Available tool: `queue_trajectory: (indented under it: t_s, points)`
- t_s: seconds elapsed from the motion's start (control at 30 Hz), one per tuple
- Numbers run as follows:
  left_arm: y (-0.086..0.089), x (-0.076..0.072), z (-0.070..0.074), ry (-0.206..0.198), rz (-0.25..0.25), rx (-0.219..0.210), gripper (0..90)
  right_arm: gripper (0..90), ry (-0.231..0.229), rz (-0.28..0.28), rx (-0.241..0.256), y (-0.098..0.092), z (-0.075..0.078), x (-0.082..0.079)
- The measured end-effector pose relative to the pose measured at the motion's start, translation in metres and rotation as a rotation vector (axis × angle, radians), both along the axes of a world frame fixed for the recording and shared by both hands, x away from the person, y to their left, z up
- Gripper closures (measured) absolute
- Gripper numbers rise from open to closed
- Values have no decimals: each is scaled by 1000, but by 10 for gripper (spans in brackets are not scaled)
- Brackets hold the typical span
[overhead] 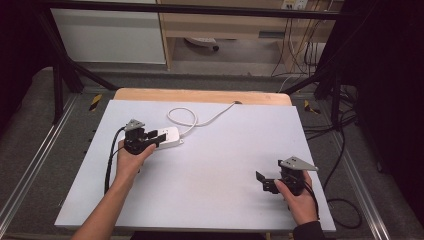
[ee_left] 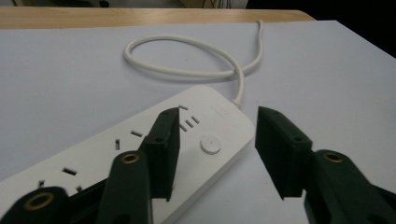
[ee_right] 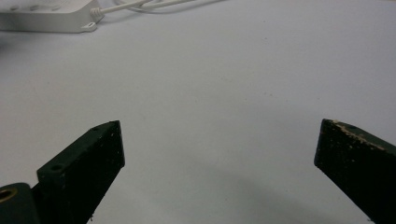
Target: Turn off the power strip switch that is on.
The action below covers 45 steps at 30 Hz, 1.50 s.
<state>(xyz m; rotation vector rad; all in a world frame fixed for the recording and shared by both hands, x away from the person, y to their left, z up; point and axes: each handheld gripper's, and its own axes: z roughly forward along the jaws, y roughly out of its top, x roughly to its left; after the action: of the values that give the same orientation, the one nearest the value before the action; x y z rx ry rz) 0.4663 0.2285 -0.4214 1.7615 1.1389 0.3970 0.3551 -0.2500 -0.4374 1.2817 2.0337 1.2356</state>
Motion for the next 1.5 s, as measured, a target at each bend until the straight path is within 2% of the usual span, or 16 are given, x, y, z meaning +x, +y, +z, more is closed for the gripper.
queue_trajectory:
  t_s: [0.2, 0.3, 0.4, 0.47, 0.57, 1.03, 1.3, 1.5]
  points:
    - [-3, -1, 2, 10, 8, -17, 306, 23, -4, -3, 2, 0, 0, 0]
    - [-5, -2, 3, 15, 18, -14, 170, 23, -4, -3, 0, 0, 0, 0]
    - [-6, -3, 3, 35, 0, -26, 69, 23, -5, 0, -2, 0, 0, 0]
    - [-6, -4, 4, 43, -1, -38, 61, 23, -5, 0, 0, 0, 0, 0]
    - [-7, -6, 6, 48, 6, -30, 61, 23, -7, -1, -2, 0, 0, 0]
    - [-13, -22, 13, 13, -31, -40, 61, 23, -8, 0, -1, 0, 1, 0]
    - [-14, -33, 18, -3, -58, -27, 61, 23, -9, 2, -1, 0, 1, 0]
    - [-9, -43, 20, -8, -54, -27, 62, 23, -9, 6, -1, 1, 1, 0]
